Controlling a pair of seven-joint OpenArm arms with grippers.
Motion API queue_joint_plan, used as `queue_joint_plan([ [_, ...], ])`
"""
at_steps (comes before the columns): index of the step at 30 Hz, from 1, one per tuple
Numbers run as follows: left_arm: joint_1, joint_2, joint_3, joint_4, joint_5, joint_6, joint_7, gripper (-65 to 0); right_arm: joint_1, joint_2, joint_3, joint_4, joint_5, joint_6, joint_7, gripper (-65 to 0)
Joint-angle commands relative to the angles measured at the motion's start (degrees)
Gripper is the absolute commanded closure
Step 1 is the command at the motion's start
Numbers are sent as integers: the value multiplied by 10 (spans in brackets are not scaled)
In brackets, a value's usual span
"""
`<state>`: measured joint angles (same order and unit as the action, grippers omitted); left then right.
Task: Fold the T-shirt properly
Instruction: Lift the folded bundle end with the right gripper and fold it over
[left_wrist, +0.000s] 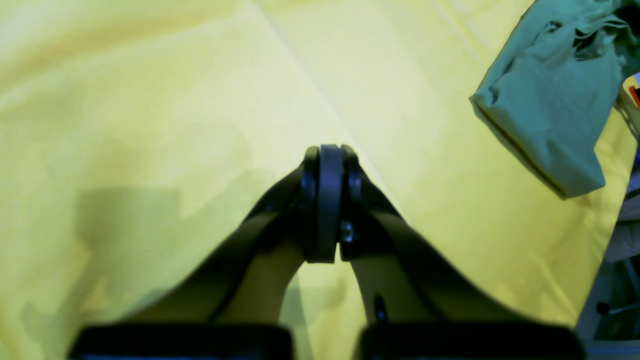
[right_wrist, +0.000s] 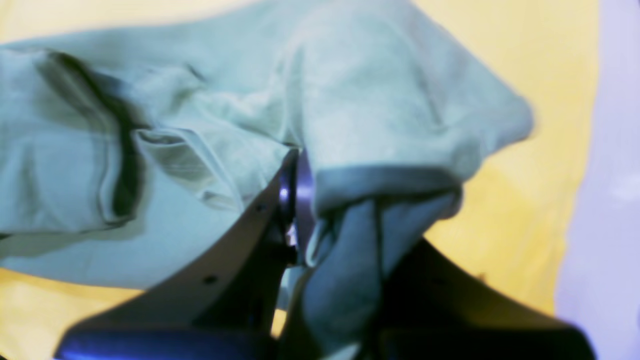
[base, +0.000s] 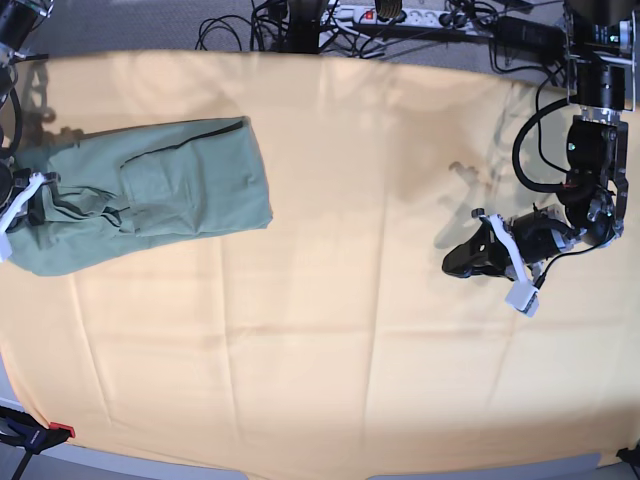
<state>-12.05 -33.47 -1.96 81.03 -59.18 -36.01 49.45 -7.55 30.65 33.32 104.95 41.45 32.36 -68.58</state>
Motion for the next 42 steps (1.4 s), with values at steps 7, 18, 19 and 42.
queue_joint_plan([
  [7,-11,-9,-5,11,-16,-2,-14,0,-84,-63,5,132,148,56,4,0],
  [18,-10,-10,-5,11,-20,-2,-1,0,-93,-179,2,198,350,76,-30,0],
  [19,-10,-10,-5,11,-25,-2,-1,0,-87,-186,-2,198,349,76,-30,0],
  [42,-10,-10,-5,11,-45,-2,3,0,-59,-209,-277,194,87,76,69,-424],
])
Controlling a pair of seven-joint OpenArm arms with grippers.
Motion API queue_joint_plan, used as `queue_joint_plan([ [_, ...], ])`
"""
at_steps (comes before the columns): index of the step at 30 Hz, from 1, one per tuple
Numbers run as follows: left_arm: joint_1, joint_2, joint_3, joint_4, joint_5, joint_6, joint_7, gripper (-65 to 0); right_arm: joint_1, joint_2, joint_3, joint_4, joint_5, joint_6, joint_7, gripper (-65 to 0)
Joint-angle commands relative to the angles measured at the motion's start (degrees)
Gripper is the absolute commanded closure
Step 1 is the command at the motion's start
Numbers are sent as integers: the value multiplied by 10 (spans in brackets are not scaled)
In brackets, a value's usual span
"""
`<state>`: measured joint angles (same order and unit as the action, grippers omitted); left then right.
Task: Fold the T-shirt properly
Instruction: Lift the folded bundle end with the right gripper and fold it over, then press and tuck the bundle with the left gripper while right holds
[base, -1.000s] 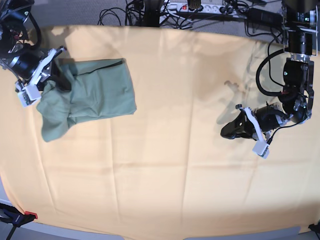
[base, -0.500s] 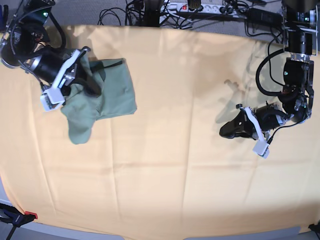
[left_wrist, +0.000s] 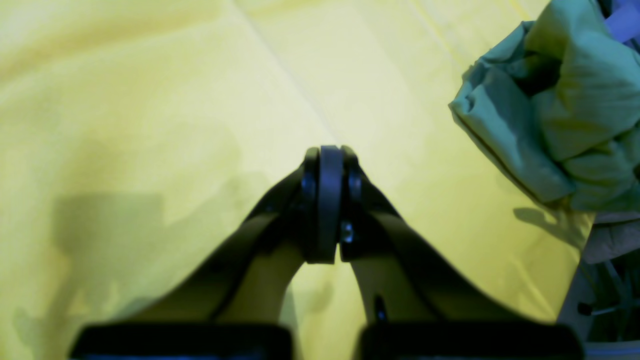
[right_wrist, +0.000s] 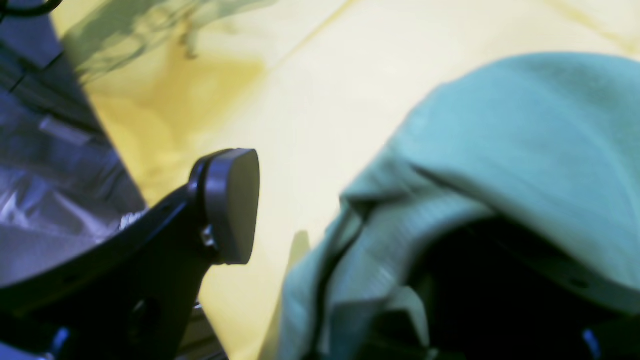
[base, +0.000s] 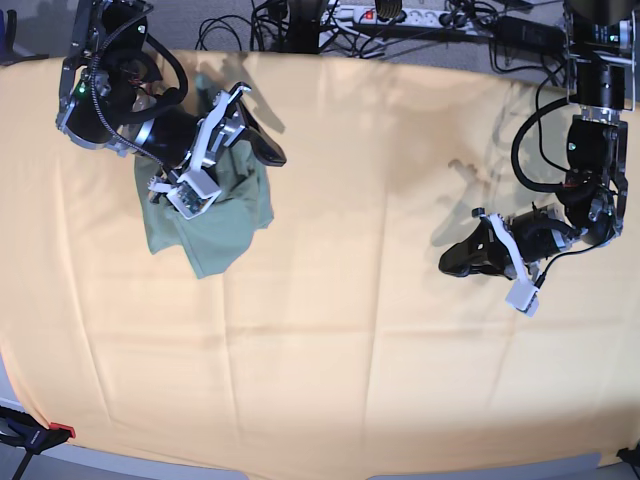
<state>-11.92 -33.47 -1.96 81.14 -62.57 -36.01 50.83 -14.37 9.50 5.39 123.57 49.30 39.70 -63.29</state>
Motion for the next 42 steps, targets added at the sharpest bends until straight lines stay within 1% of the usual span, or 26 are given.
queue_joint_plan([
  [1,-11,-10,-5,10,-11,-2,-10,0,15,2,2,8,1,3,16,-424],
  [3,-11,-10,-5,10,-10,-2,-10,0,28,2,3,8,0,3,17,-422],
  [6,-11,-10,-5,10,-5,-2,-6,0,39,2,2,8,33,3,18,-419],
  [8,-11,-10,-5,10,-3,-2,-3,0,46,2,0,8,40,3,18,-419],
  [13,-11,-10,-5,10,-3,-2,-2,0,52,10,-5,8,1,3,17,-419],
  [16,-11,-10,-5,10,-3,-2,-2,0,54,12,-4,8,-3,3,18,-415],
  [17,-11,-10,-5,10,-3,-2,-2,0,56,12,-4,8,-3,3,18,-400],
  [18,-11,-10,-5,10,-3,-2,-2,0,57,12,-4,8,-2,3,19,-373],
  [19,-11,-10,-5,10,-3,-2,-2,0,59,11,-5,8,-3,3,21,-324],
  [20,-11,-11,-5,10,-4,-2,1,0,62,11,-5,8,-7,3,23,-245],
  [21,-11,-12,-5,10,-8,-6,6,0,67,11,-5,8,-23,3,23,-133],
  [22,-12,-14,-5,10,-19,-19,7,0,71,11,-5,8,-50,3,24,-10],
  [23,-12,-18,-5,10,-35,-38,7,0,71,12,-4,8,-78,3,36,0],
  [25,-15,-26,-5,10,-75,-40,21,0,69,12,3,7,-134,3,85,0],
  [27,-24,-28,-5,12,-126,-40,62,0,68,14,16,1,-165,3,119,0],
  [29,-34,-27,0,20,-153,-40,83,0,68,22,34,-7,-180,3,142,0],
  [33,-46,-27,23,55,-153,-40,84,0,88,50,53,-44,-181,-10,146,0],
  [36,-46,-27,58,91,-151,-40,83,0,112,70,53,-96,-181,-13,146,0],
  [42,-60,-14,171,162,-80,-40,58,0,177,105,52,-210,-176,-10,146,0],
])
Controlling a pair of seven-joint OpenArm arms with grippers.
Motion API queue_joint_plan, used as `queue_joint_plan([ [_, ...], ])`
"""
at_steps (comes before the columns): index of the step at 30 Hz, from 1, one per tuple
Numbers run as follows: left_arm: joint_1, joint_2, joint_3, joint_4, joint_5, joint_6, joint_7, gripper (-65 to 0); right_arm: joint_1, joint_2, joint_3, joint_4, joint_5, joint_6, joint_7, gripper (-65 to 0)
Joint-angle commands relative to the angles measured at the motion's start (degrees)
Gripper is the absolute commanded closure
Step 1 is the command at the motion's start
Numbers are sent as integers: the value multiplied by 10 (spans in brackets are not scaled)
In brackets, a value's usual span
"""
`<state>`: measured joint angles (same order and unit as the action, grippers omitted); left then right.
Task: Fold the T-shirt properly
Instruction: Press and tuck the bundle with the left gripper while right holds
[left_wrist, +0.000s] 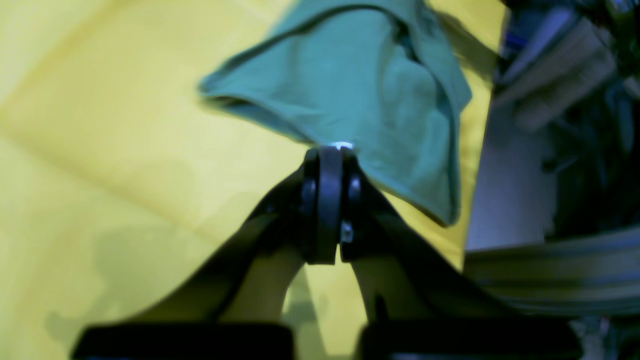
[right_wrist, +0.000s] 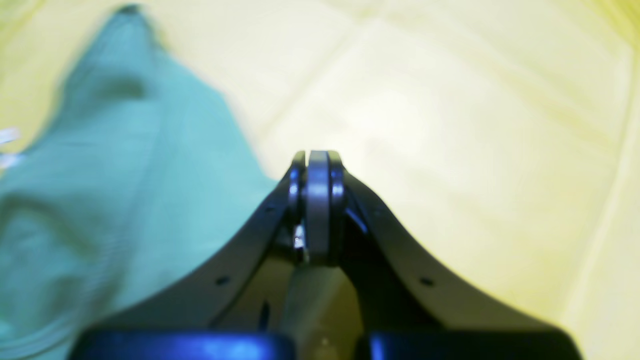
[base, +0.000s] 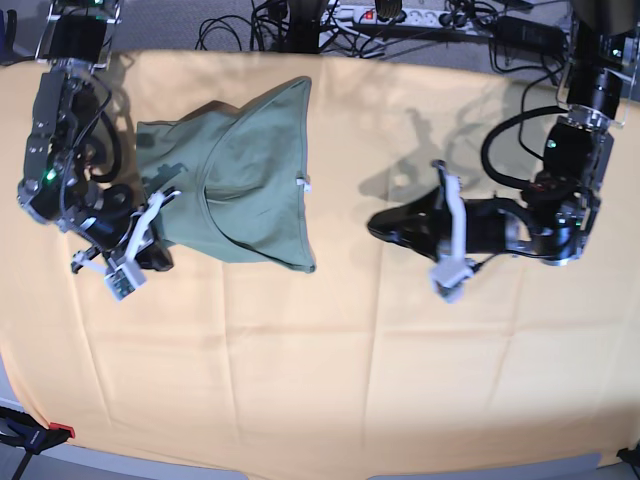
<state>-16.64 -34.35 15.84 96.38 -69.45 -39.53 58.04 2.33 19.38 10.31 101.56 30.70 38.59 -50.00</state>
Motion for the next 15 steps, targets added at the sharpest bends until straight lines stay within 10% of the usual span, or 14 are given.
queue_joint_plan([
  [1,-16,-2,15,19,-2,-5,-14,0,21,11,3,-9,15,2,13,0],
  [15,-24,118,203,41,129,-5,-37,0,87,65,-38,-182,53,14,-17,0],
])
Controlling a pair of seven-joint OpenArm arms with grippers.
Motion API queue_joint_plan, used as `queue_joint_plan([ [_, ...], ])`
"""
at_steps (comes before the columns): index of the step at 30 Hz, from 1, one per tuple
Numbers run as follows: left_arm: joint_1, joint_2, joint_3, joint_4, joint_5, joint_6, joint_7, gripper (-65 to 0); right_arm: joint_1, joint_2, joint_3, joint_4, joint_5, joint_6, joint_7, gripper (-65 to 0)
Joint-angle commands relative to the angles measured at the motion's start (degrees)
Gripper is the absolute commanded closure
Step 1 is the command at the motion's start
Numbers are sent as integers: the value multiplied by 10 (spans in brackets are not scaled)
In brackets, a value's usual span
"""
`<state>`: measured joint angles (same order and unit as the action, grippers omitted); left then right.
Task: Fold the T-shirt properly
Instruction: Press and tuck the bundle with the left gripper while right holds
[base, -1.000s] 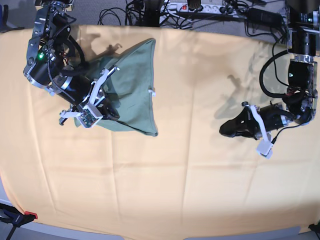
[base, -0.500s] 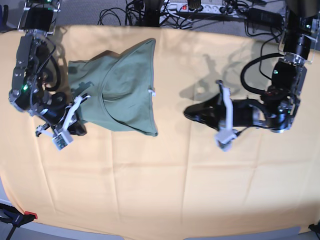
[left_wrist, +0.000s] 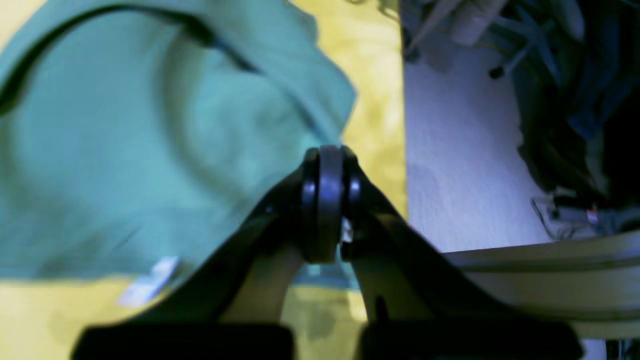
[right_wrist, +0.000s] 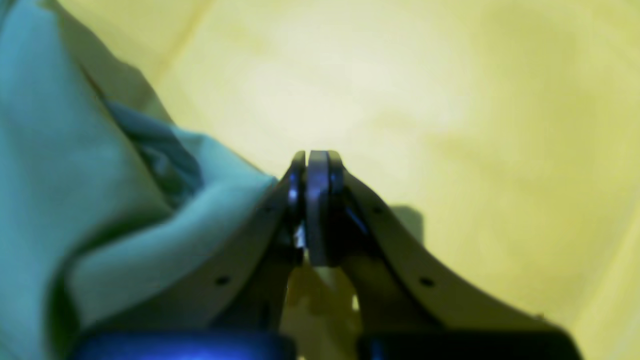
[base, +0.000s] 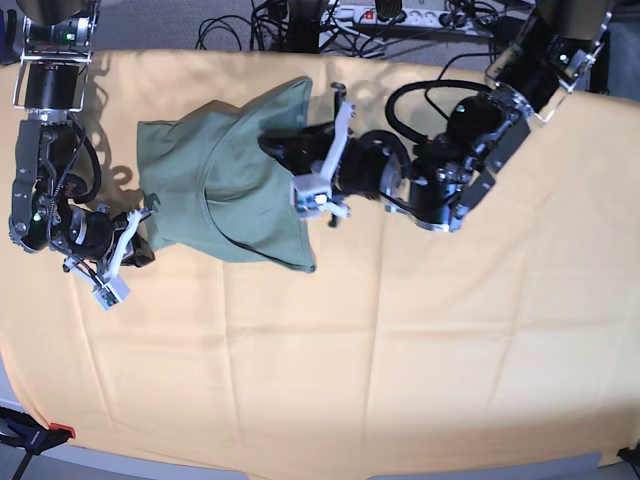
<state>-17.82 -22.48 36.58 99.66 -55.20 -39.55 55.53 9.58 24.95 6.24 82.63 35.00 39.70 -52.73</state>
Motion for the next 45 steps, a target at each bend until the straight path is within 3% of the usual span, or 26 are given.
queue_joint_plan([
  [1,-12,5,7,8,-10,-4,-11,0,14,10,1,3,10,3,10,0],
  [7,-12,27,59,8,32,-4,-20,0,19,11,-3,-10,17,3,11,0],
  [14,-12,36,73,-5,104,-4,-62,0,39,16,-12,-10,86,3,-24,0],
  [22,-13,36,73,-32,140,-4,-79,0,44,16,-106,-10,23,3,-24,0],
  [30,-20,36,73,-39,203,23,-106,0,45,42,-113,-10,42,3,-46,0],
  [37,-92,36,73,-78,207,28,-106,0,45,68,-111,-9,153,3,-116,0],
  [42,-124,36,72,-120,195,51,-114,0,46,81,-99,-5,177,3,-111,0],
  [43,-126,36,71,-120,178,46,-112,0,47,83,-93,-5,175,3,-104,0],
  [45,-128,36,57,-120,123,6,-100,0,49,83,-80,-5,170,3,-93,0],
])
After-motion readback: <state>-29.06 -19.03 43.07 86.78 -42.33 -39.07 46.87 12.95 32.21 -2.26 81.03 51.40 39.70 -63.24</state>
